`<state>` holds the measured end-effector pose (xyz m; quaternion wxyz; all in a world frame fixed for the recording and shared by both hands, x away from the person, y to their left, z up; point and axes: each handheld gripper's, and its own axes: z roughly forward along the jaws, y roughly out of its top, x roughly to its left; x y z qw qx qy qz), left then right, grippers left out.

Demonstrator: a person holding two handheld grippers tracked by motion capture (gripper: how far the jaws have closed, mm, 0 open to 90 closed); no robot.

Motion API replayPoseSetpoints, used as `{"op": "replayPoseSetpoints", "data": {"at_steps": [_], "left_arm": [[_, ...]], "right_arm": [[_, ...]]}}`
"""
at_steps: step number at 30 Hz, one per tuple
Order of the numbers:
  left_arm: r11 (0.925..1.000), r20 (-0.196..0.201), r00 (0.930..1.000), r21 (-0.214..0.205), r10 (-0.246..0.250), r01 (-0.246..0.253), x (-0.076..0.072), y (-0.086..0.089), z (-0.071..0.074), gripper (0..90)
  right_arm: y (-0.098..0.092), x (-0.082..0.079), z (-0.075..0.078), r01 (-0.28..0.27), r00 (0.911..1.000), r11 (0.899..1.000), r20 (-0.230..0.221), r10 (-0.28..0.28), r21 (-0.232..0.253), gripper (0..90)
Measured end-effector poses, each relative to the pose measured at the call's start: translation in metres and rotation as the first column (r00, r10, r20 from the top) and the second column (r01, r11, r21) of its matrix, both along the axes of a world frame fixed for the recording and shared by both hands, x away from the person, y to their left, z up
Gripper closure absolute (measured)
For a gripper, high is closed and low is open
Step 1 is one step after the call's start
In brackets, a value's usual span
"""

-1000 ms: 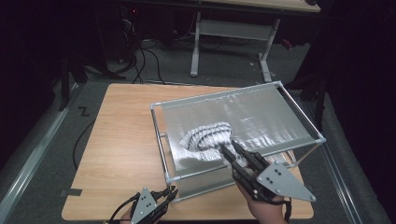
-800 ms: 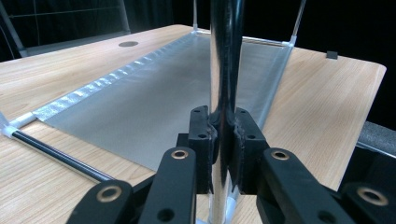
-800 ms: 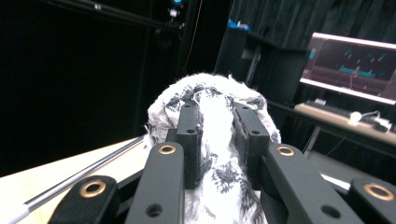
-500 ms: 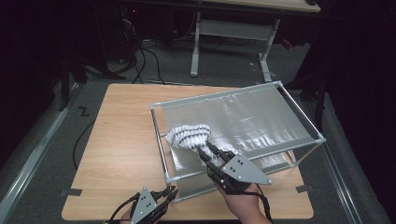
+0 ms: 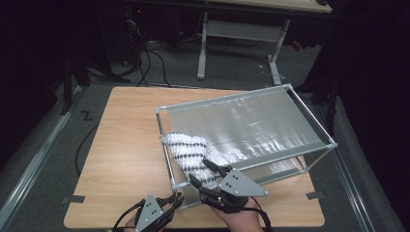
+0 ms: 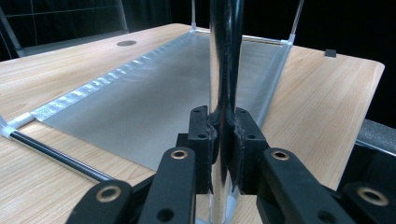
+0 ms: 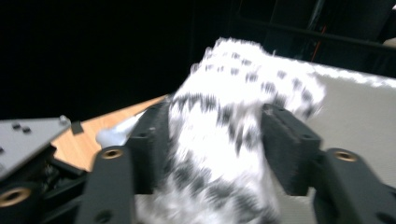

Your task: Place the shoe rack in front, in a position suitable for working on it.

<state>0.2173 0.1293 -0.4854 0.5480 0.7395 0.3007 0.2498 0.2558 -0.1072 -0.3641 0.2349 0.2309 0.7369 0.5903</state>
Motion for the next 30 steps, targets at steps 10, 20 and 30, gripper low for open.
{"op": "replayPoseSetpoints", "data": {"at_steps": [10, 20, 30], "left_arm": [[1.0000, -0.002, 1.0000, 0.007, 0.003, -0.003, 0.000, 0.000, 0.000, 80.1], [1.0000, -0.006, 1.0000, 0.005, -0.001, 0.001, 0.000, 0.000, -0.001, 80.1], [1.0000, -0.007, 1.0000, 0.004, 0.003, -0.003, 0.000, -0.001, -0.002, 80.2]], "right_arm": [[0.009, 0.004, -0.004, 0.059, 0.9972, 0.998, 0.046, -0.059, 0.003, 60.3], [0.025, -0.004, -0.013, 0.108, 0.9932, 0.994, 0.044, -0.108, -0.014, 58.8], [0.023, -0.009, -0.024, 0.155, 0.9805, 0.987, 0.118, -0.158, 0.027, 66.1]]}}
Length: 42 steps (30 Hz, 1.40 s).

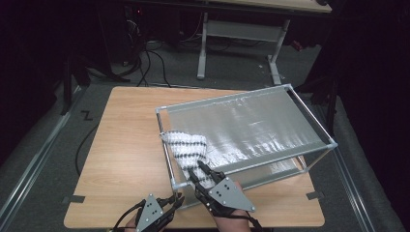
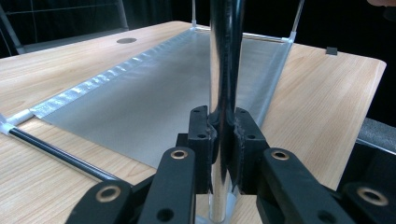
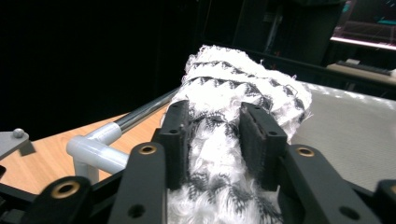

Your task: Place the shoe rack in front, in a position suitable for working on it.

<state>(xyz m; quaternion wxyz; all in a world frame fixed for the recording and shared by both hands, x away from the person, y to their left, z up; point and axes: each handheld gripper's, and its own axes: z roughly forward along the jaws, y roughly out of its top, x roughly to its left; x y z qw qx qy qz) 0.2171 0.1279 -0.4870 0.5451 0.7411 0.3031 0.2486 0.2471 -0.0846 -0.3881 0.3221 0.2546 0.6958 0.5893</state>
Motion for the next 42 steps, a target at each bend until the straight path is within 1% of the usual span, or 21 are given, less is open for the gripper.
{"op": "replayPoseSetpoints", "data": {"at_steps": [1, 6, 11, 17, 20, 25, 30, 32, 33, 35, 41, 42], "left_arm": [[1.0000, -0.001, 1.0000, 0.000, 0.000, 0.000, 0.000, 0.000, 0.000, 80.2], [1.0000, -0.001, 1.0000, 0.003, 0.001, -0.001, 0.000, 0.000, 0.000, 80.2], [1.0000, 0.000, 1.0000, 0.004, -0.001, 0.001, 0.000, 0.000, 0.000, 80.2], [0.9998, -0.018, 0.9998, -0.017, -0.009, 0.009, 0.001, 0.002, -0.001, 80.4], [0.9996, -0.024, 0.9996, -0.025, -0.014, 0.013, 0.002, 0.002, -0.001, 80.5], [0.9996, -0.025, 0.9995, -0.023, -0.019, 0.018, 0.002, 0.003, -0.001, 80.5], [0.9997, -0.024, 0.9995, -0.018, -0.019, 0.019, 0.002, 0.003, 0.000, 80.5], [0.9997, -0.024, 0.9995, -0.014, -0.019, 0.019, 0.001, 0.004, 0.000, 80.6], [0.9997, -0.025, 0.9995, -0.012, -0.021, 0.021, 0.001, 0.004, 0.000, 80.6], [0.9997, -0.024, 0.9995, -0.009, -0.023, 0.023, 0.000, 0.005, 0.000, 80.6], [0.9997, -0.022, 0.9995, 0.001, -0.023, 0.023, -0.001, 0.008, 0.001, 80.5], [0.9997, -0.024, 0.9995, 0.002, -0.022, 0.022, -0.001, 0.009, 0.001, 80.5]], "right_arm": [[0.000, 0.000, -0.001, 0.006, 1.0000, 1.000, 0.005, -0.006, -0.002, 67.2], [-0.003, 0.002, 0.000, 0.017, 0.9998, 1.000, -0.006, -0.017, -0.002, 67.9], [-0.014, 0.005, 0.000, 0.040, 0.9992, 0.999, -0.006, -0.040, -0.004, 67.9], [-0.038, 0.013, 0.001, 0.090, 0.9959, 0.996, -0.005, -0.090, -0.010, 67.8], [-0.053, 0.018, 0.001, 0.121, 0.9926, 0.993, -0.007, -0.121, -0.002, 67.8], [-0.075, 0.025, 0.001, 0.171, 0.9851, 0.985, -0.015, -0.171, 0.008, 67.8], [-0.099, 0.033, 0.002, 0.241, 0.9705, 0.970, -0.019, -0.240, 0.016, 67.8], [-0.110, 0.038, 0.002, 0.274, 0.9616, 0.962, -0.026, -0.273, 0.023, 67.5], [-0.114, 0.039, 0.001, 0.283, 0.9590, 0.959, -0.026, -0.282, 0.024, 67.3], [-0.126, 0.042, 0.001, 0.312, 0.9499, 0.950, -0.028, -0.311, 0.027, 67.1], [-0.164, 0.056, 0.003, 0.410, 0.9118, 0.912, -0.038, -0.409, 0.028, 67.0], [-0.170, 0.059, 0.003, 0.428, 0.9034, 0.903, -0.038, -0.427, 0.029, 67.1]]}}
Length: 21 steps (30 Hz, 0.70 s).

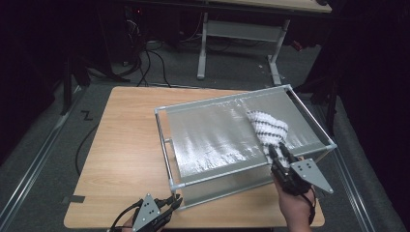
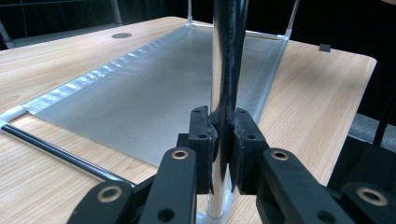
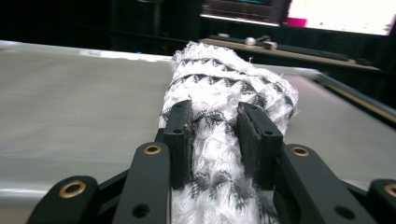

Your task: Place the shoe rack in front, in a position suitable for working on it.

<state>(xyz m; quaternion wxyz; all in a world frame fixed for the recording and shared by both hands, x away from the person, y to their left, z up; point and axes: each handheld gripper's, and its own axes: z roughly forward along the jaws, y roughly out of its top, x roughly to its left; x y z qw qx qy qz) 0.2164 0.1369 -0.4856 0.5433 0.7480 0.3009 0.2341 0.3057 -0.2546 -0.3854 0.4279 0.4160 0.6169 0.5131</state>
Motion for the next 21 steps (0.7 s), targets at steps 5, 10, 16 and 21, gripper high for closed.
{"op": "replayPoseSetpoints", "data": {"at_steps": [5, 10, 16, 21], "left_arm": [[1.0000, -0.002, 1.0000, 0.000, 0.003, -0.003, -0.001, 0.003, 0.000, 80.5], [1.0000, -0.004, 1.0000, -0.001, 0.006, -0.006, -0.002, 0.005, 0.000, 80.5], [0.9999, -0.003, 0.9999, -0.001, 0.013, -0.013, -0.003, 0.006, 0.000, 80.5], [0.9999, 0.000, 0.9999, 0.003, 0.015, -0.015, -0.003, 0.006, 0.000, 80.5]], "right_arm": [[-0.027, 0.011, 0.000, 0.091, 0.9958, 0.996, -0.006, -0.091, 0.006, 67.8], [-0.049, 0.017, 0.001, 0.164, 0.9865, 0.986, -0.008, -0.164, 0.003, 68.0], [-0.075, 0.021, 0.001, 0.271, 0.9624, 0.961, 0.022, -0.271, -0.043, 68.3], [-0.088, 0.023, 0.001, 0.289, 0.9572, 0.957, 0.011, -0.289, -0.005, 68.4]]}}
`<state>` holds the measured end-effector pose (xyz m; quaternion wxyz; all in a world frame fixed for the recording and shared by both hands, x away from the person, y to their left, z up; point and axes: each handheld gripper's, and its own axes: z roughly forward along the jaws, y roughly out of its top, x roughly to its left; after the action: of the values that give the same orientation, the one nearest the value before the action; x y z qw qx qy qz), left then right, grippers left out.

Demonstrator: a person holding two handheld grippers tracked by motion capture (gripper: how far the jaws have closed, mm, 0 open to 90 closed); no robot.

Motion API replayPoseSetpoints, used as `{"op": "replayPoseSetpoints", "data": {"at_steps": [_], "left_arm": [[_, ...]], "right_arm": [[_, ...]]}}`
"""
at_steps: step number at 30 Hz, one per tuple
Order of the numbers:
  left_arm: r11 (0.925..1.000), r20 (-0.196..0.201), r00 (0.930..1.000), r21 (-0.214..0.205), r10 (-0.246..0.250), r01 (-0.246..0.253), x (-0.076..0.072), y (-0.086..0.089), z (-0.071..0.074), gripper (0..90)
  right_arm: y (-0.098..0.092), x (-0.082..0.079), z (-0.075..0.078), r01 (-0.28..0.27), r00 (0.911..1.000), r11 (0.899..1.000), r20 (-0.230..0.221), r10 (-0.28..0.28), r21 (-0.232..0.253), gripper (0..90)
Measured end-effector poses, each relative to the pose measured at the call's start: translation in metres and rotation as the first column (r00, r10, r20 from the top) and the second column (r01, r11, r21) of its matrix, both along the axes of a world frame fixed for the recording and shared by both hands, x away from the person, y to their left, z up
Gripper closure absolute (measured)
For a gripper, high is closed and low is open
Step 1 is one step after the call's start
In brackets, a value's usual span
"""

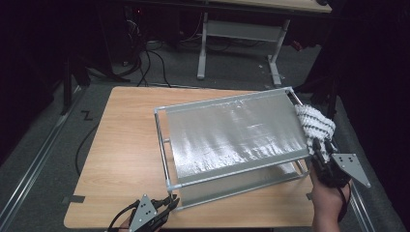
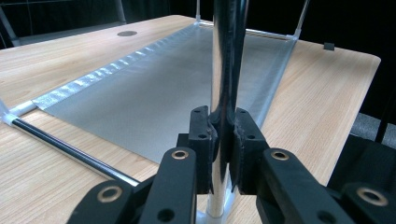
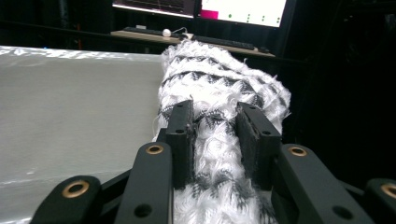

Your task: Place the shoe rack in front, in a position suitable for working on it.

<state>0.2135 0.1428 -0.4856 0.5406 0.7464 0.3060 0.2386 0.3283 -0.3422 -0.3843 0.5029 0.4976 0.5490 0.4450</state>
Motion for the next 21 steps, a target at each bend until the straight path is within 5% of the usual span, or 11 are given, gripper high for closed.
{"op": "replayPoseSetpoints", "data": {"at_steps": [6, 21], "left_arm": [[1.0000, -0.001, 1.0000, -0.003, -0.002, 0.002, 0.0003, 0.0000, -0.0002, 80.4], [1.0000, 0.004, 1.0000, -0.006, -0.001, 0.001, 0.0004, -0.0002, -0.0010, 80.6]], "right_arm": [[-0.0097, -0.0001, -0.0006, 0.013, 0.9999, 1.000, 0.006, -0.014, 0.026, 68.4], [-0.0071, -0.0013, -0.0035, -0.069, 0.9976, 0.992, 0.009, 0.068, 0.106, 72.6]]}}
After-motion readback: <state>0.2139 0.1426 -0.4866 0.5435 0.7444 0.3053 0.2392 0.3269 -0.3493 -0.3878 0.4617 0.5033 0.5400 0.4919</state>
